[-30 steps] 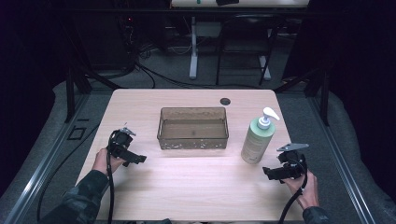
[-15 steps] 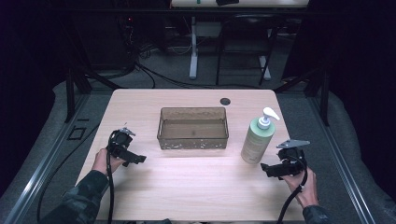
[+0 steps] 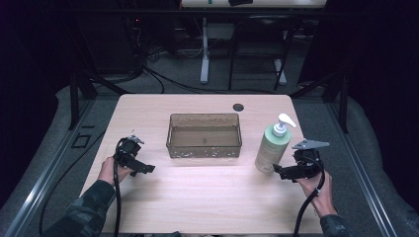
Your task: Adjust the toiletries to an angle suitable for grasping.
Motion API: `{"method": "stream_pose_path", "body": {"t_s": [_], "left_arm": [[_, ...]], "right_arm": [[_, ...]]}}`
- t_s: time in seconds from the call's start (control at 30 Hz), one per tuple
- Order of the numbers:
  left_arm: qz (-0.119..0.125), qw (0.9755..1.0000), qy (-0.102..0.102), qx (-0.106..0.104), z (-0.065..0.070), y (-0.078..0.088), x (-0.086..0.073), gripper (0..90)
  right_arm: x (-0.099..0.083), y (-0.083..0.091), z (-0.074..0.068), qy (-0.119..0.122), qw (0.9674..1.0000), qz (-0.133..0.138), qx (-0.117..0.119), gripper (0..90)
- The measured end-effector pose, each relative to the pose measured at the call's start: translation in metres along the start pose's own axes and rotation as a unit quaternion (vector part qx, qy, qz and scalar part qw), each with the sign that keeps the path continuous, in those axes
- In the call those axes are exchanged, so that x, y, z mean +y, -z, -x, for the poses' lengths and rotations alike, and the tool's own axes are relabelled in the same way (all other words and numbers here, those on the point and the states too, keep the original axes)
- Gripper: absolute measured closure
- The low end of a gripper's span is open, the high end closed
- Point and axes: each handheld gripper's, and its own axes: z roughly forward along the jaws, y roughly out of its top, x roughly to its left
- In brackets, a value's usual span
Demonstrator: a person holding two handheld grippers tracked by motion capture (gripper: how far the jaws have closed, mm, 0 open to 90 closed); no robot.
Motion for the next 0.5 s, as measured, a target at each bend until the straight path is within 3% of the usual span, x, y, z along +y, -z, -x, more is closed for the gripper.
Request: {"method": "stream_pose_path", "body": {"t_s": [0.5], "left_arm": [[0.001,1.0,-0.001,0.001,0.0,0.0,0.0,0.0]], "right_arm": [[0.026,0.0,-0.01,0.01,0.9976,0.067,0.013,0.0]]}}
